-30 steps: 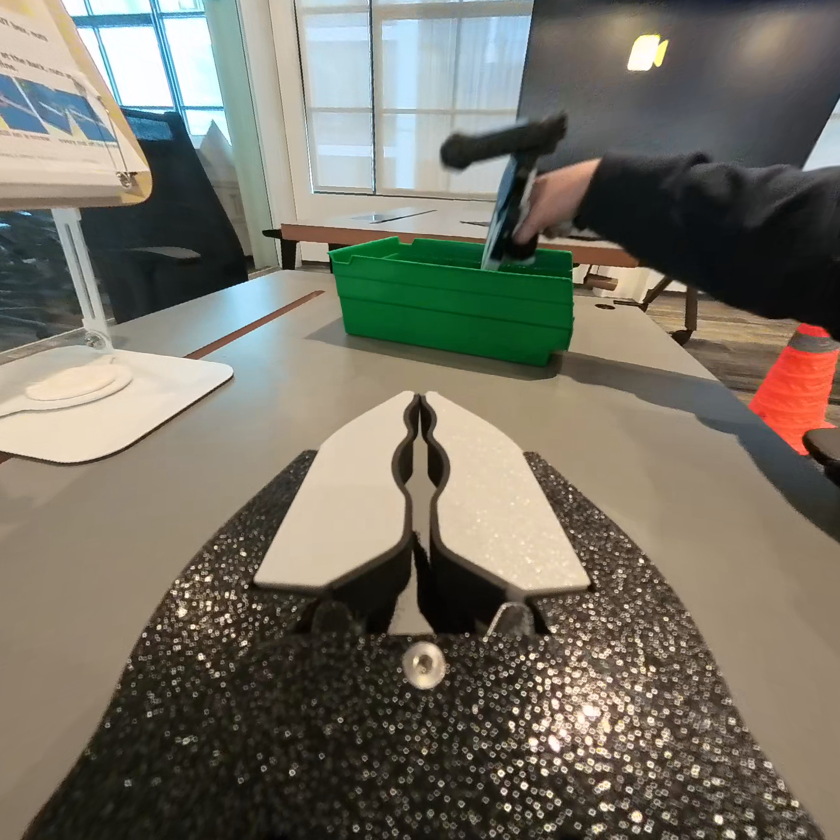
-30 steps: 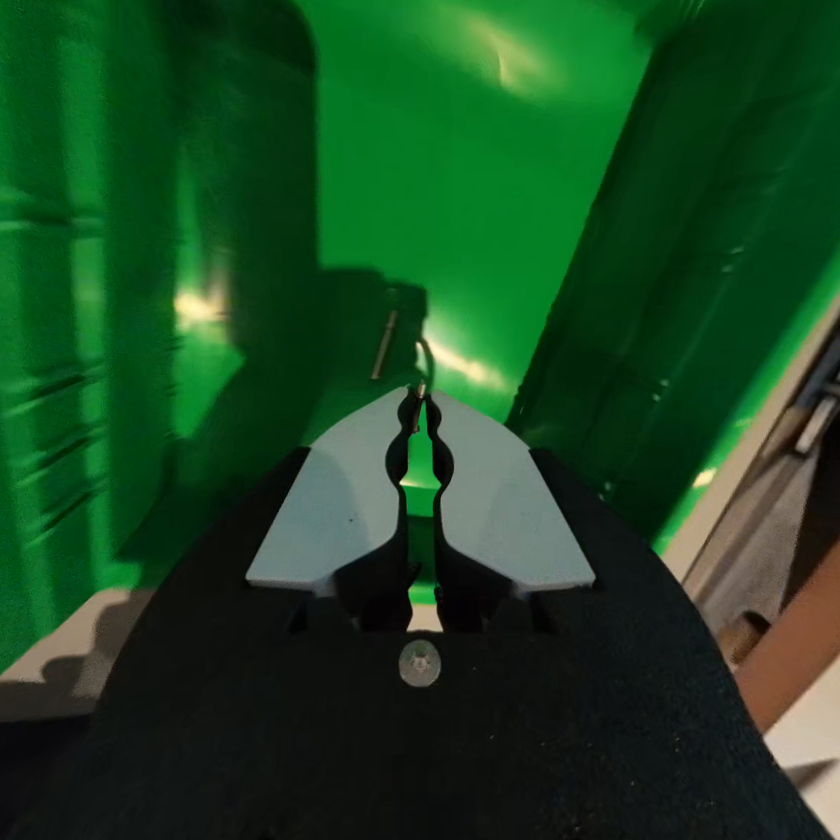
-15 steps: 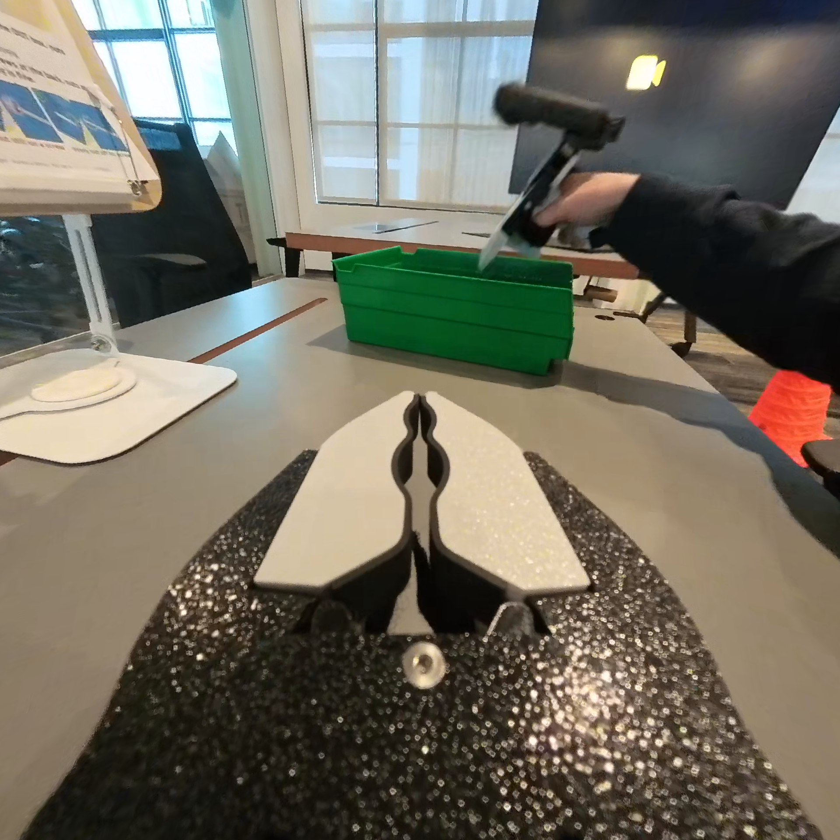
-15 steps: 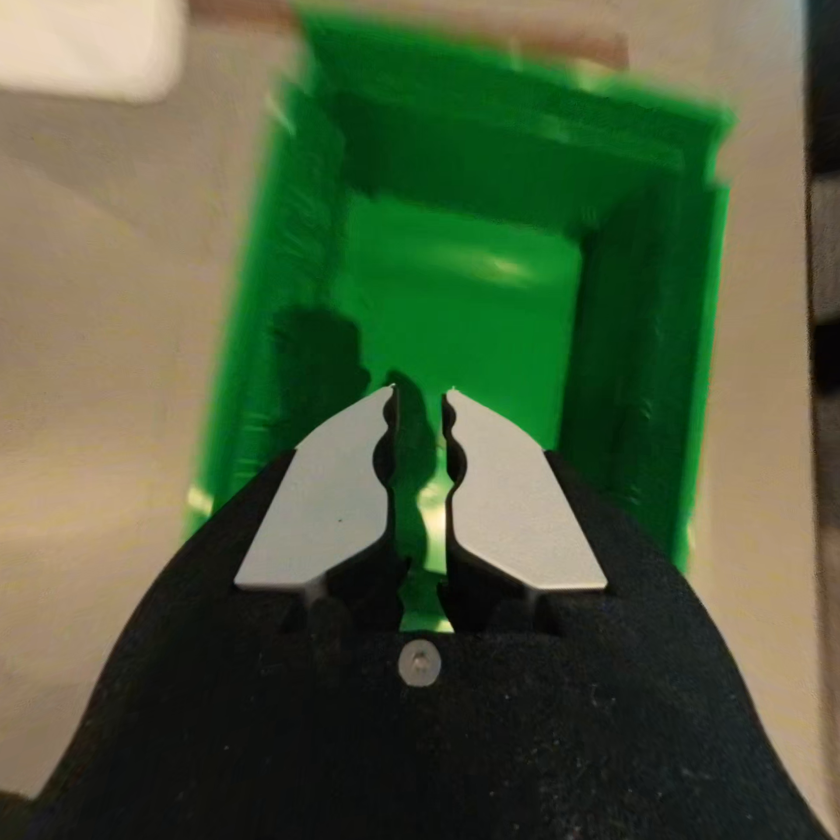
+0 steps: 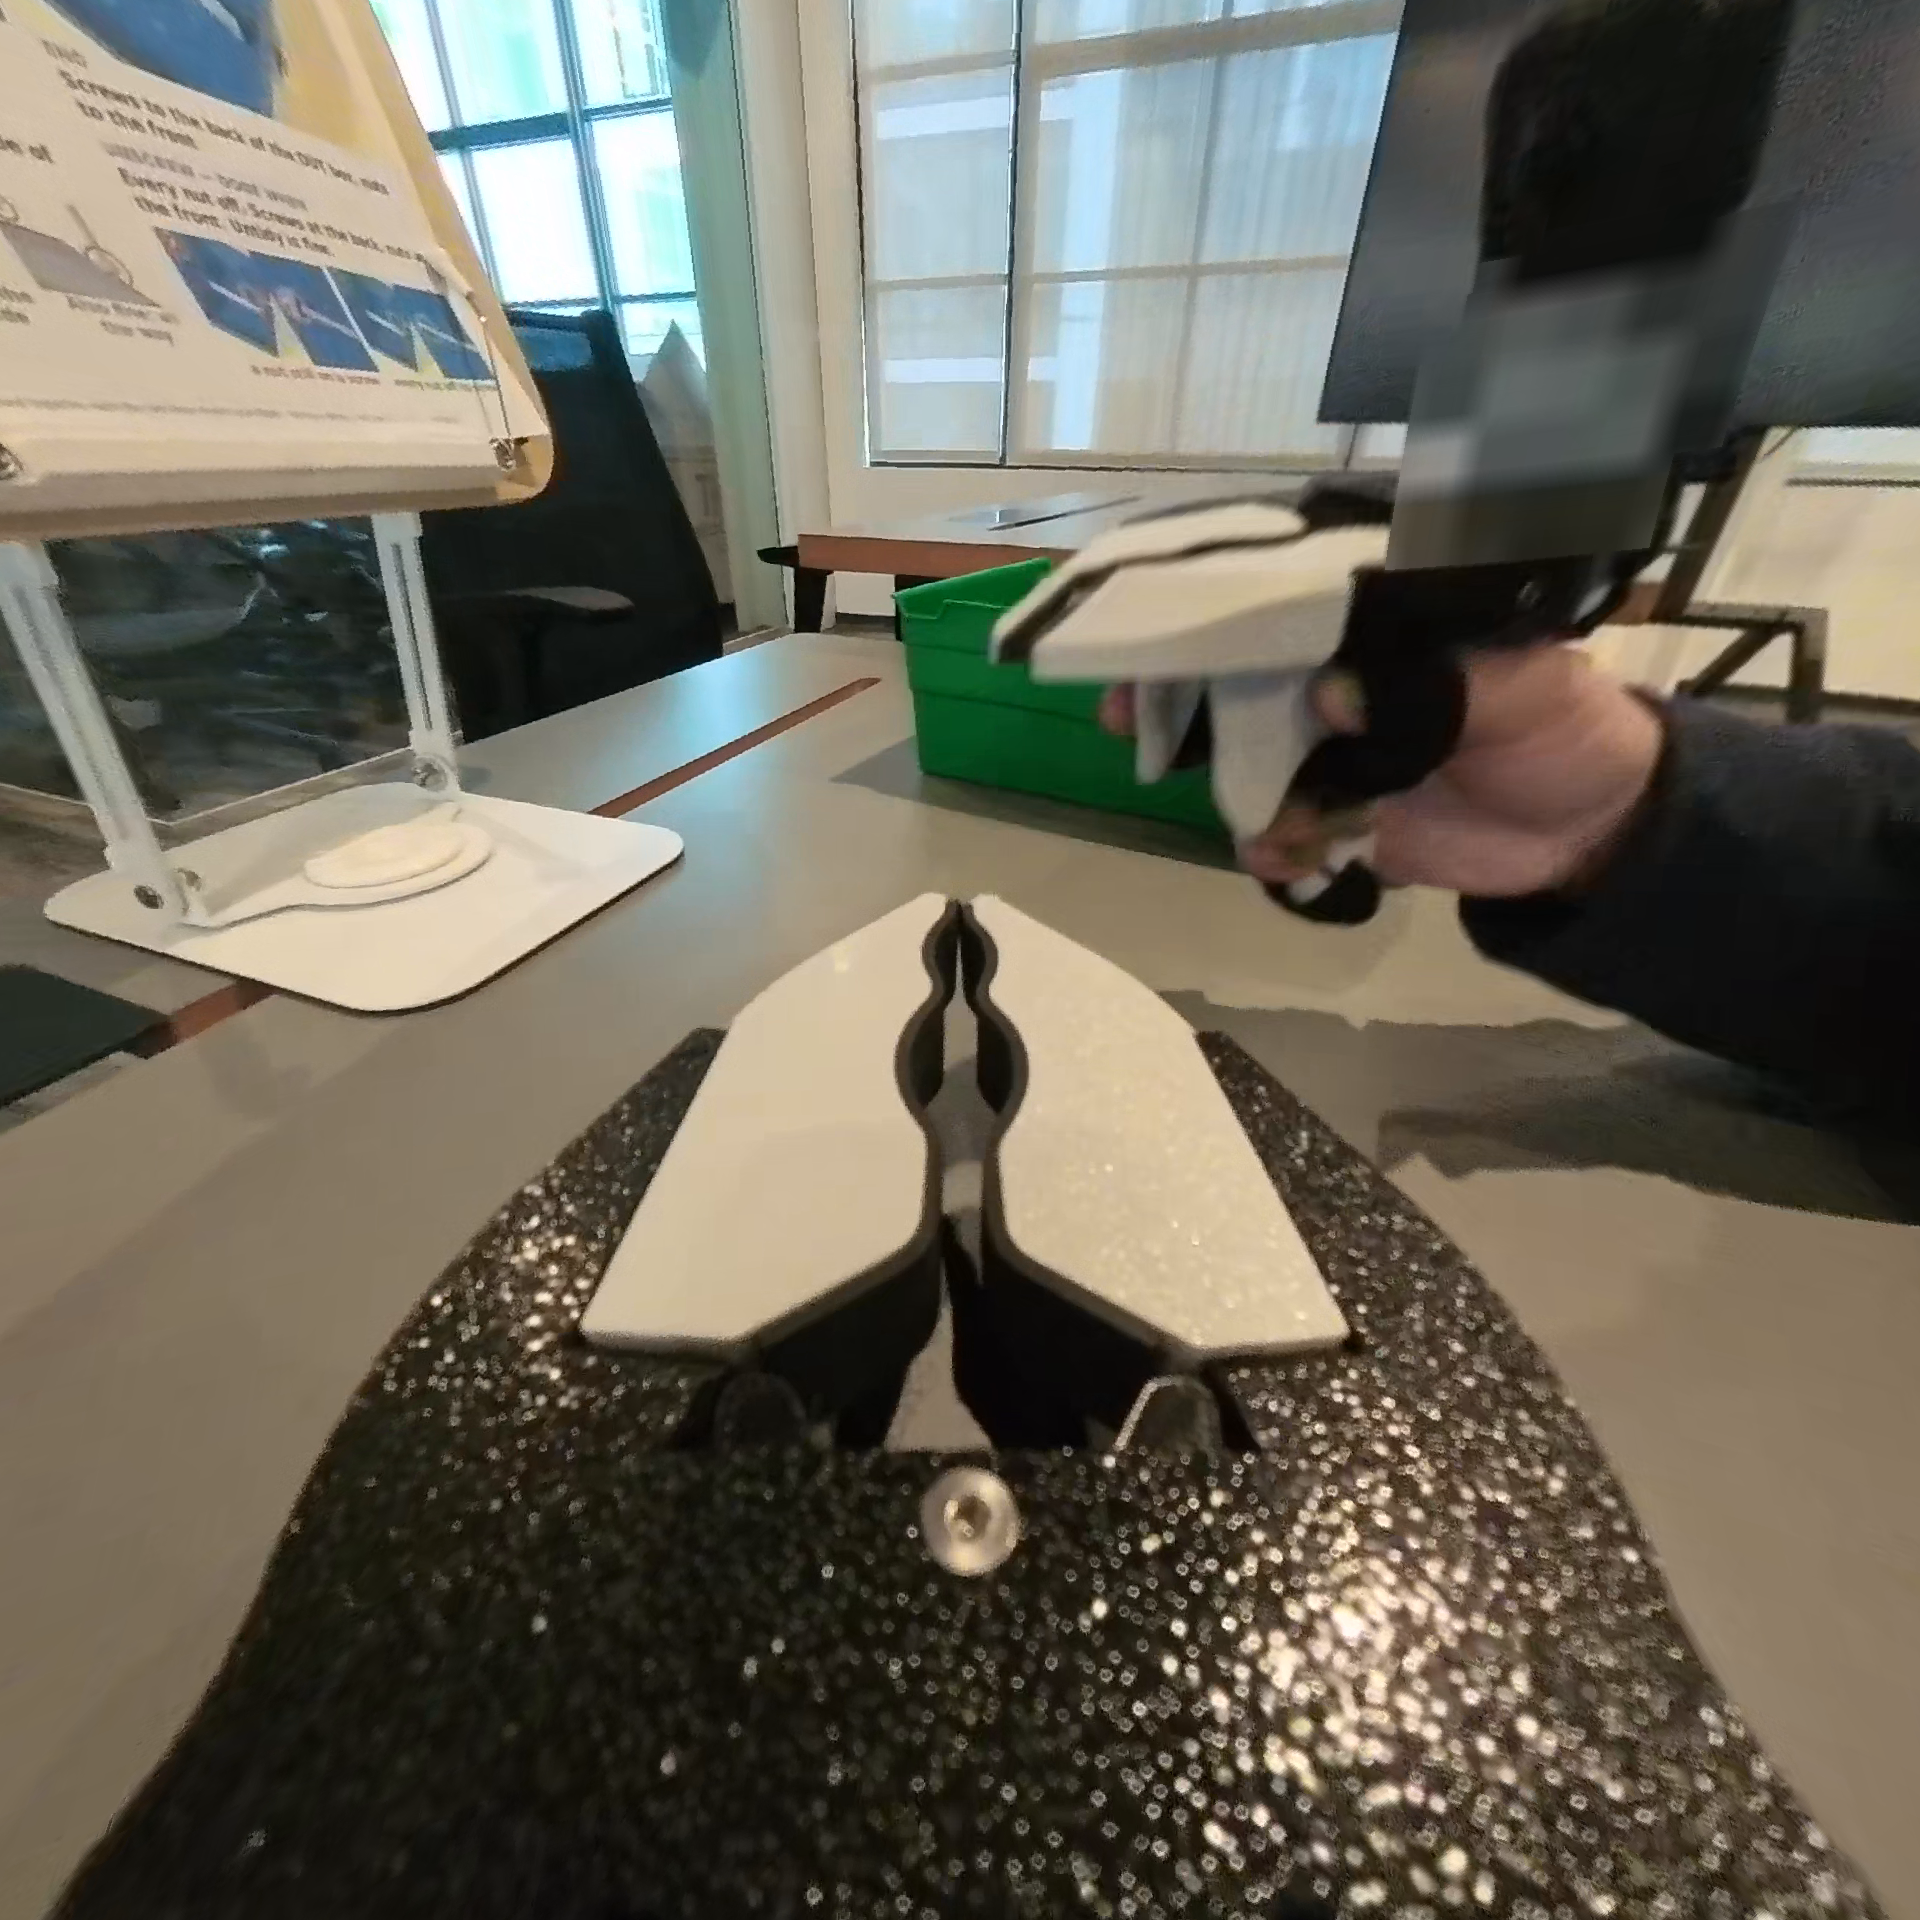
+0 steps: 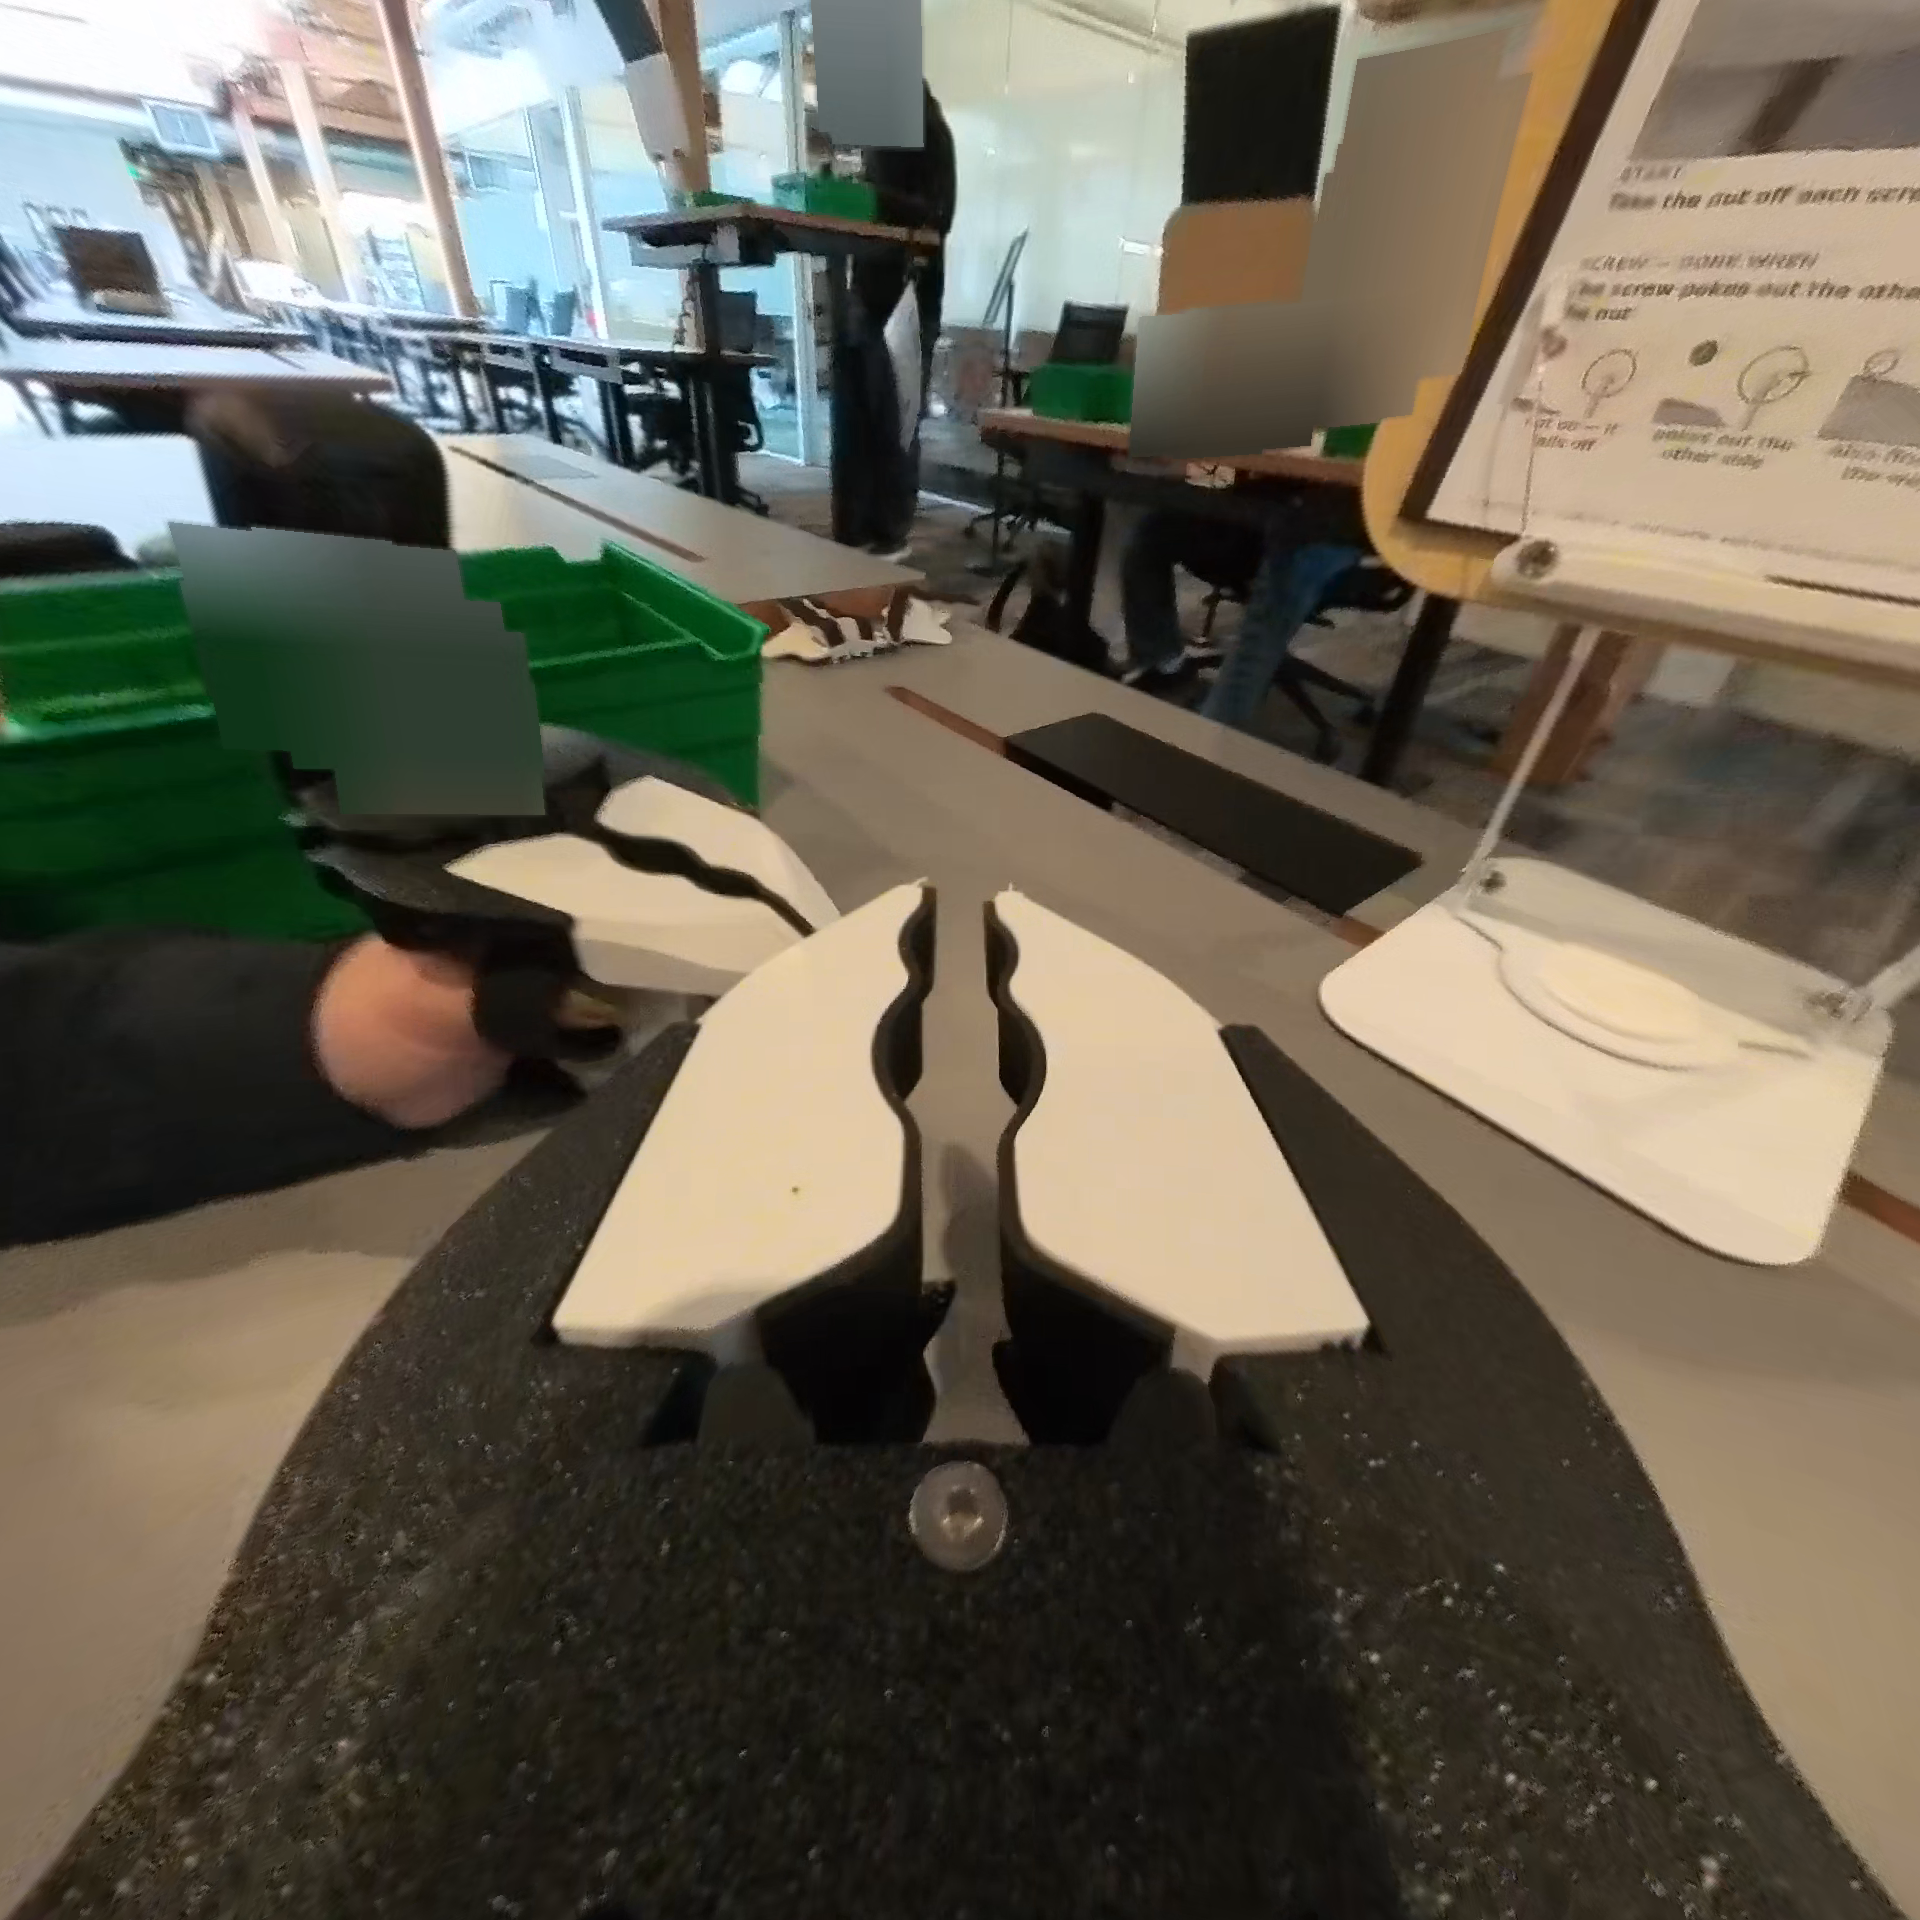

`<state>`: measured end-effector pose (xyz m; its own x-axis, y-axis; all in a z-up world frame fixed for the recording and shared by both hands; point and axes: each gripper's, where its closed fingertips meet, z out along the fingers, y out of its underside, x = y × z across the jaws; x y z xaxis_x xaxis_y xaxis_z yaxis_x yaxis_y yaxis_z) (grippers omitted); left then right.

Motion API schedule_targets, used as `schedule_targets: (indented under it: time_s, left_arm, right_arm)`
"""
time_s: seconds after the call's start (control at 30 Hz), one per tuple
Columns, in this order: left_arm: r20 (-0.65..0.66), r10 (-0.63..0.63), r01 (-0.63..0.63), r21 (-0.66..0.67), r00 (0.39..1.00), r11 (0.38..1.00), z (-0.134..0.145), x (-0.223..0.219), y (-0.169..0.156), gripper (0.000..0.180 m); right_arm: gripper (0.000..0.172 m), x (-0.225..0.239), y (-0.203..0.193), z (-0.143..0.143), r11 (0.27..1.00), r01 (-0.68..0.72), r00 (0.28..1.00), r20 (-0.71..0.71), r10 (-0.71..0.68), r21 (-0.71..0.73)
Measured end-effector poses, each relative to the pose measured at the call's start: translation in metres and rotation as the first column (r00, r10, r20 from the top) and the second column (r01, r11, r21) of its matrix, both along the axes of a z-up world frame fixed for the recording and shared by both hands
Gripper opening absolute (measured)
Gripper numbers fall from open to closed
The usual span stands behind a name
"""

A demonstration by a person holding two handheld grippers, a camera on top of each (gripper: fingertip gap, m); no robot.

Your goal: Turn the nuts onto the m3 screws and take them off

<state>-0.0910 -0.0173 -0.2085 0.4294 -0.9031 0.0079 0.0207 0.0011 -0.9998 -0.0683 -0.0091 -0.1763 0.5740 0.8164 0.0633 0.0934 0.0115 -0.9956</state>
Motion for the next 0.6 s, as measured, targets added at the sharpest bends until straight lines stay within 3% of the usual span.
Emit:
schedule_targets:
  time_s: [0.17, 0.27, 0.5, 0.6]
  left_arm:
    - [-0.012, -0.002, 0.003, 0.017, 1.0, 1.0, 0.0, 0.003, -0.002, 0.0]
    - [-0.001, -0.02, 0.02, 0.006, 1.0, 1.0, 0.0, 0.006, -0.004, 0.0]
    - [-0.012, -0.007, 0.007, 0.026, 1.0, 1.0, 0.001, 0.005, -0.004, 0.0]
    - [0.021, 0.029, -0.032, 0.162, 0.999, 0.986, 0.03, -0.002, -0.012, 0.0]
  right_arm:
    - [0.003, 0.022, 0.005, -0.029, 0.975, 0.145, 0.989, -0.018, -0.144, 0.17]
    - [0.0, 0.034, 0.001, -0.015, 0.925, 0.207, 0.978, -0.072, -0.194, 0.319]
    - [0.0, 0.053, 0.01, -0.014, 0.908, 0.31, 0.95, -0.141, -0.28, 0.283]
    - [0.0, 0.052, 0.009, -0.014, 0.909, 0.303, 0.952, -0.136, -0.275, 0.287]
